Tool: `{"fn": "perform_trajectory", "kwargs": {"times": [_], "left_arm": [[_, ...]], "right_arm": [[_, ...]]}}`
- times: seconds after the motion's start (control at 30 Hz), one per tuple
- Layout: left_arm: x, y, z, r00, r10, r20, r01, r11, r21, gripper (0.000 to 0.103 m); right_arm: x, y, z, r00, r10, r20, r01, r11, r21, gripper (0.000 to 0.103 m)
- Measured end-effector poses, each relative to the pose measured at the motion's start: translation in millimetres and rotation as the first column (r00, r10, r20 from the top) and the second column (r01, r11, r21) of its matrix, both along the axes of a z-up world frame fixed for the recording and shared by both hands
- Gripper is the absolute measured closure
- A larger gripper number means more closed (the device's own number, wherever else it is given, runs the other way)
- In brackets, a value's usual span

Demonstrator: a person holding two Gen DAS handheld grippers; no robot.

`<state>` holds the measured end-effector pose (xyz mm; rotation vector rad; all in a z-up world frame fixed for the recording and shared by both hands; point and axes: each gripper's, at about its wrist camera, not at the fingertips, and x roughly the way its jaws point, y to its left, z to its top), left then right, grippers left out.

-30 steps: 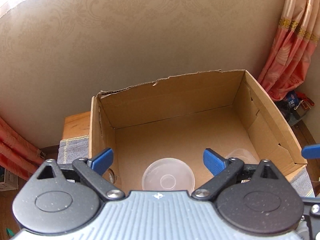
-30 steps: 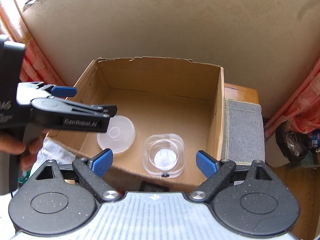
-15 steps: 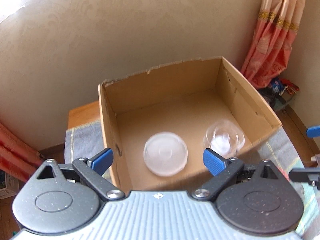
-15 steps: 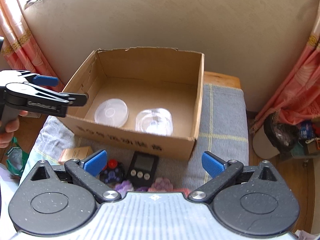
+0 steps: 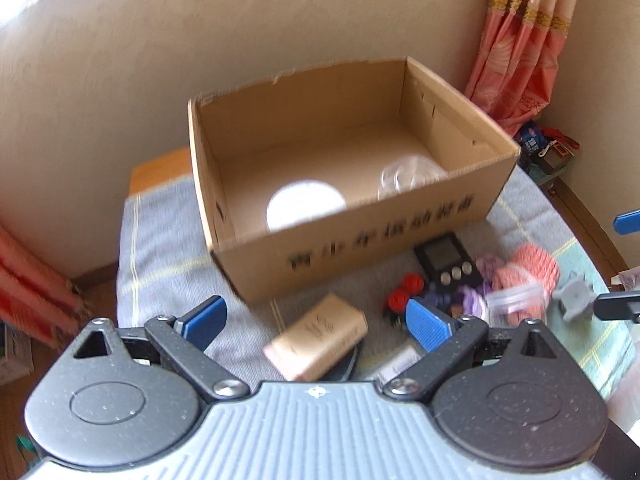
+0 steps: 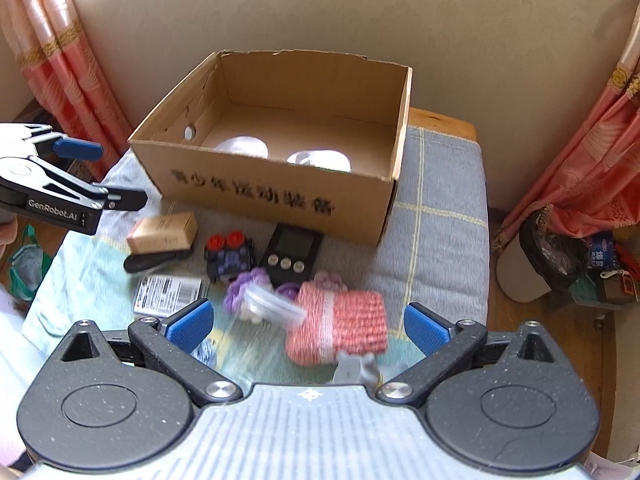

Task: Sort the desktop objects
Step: 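Move left tool to blue knit sock while right tool approaches grey toy dog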

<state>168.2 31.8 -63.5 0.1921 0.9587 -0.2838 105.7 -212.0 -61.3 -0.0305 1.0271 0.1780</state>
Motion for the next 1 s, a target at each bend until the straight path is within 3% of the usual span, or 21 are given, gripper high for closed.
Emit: {"fn": "perform_trajectory", "kwargs": {"times": [0.1, 0.4, 0.63, 1.0], "left_arm": [[-12.2, 1.2, -11.5, 0.999, 0.022, -0.028, -0.023, 1.000, -0.007, 0.007], [-56.9, -18.6, -33.1, 0.991, -0.108, -0.083, 0.107, 0.994, -0.021, 0.007], [-73.6, -30.9, -42.1, 0.982, -0.152, -0.110, 0.143, 0.986, -0.087, 0.010], [-80.3, -46.4, -56.6, 0.968, -0.200, -0.151, 0.178, 0.973, -0.146, 0.031]], "right_arm": [[-9.7, -0.1, -3.0, 1.000, -0.003, -0.005, 0.003, 1.000, 0.018, 0.000], [-26.4, 1.2, -16.0, 1.000, 0.008, -0.030, -0.007, 1.000, 0.029, 0.000], [-34.8, -4.3, -18.5, 1.000, -0.003, -0.030, 0.005, 0.999, 0.049, 0.000], [-38.8, -12.2, -19.3, 1.000, -0.015, -0.018, 0.016, 0.999, 0.046, 0.000]]}}
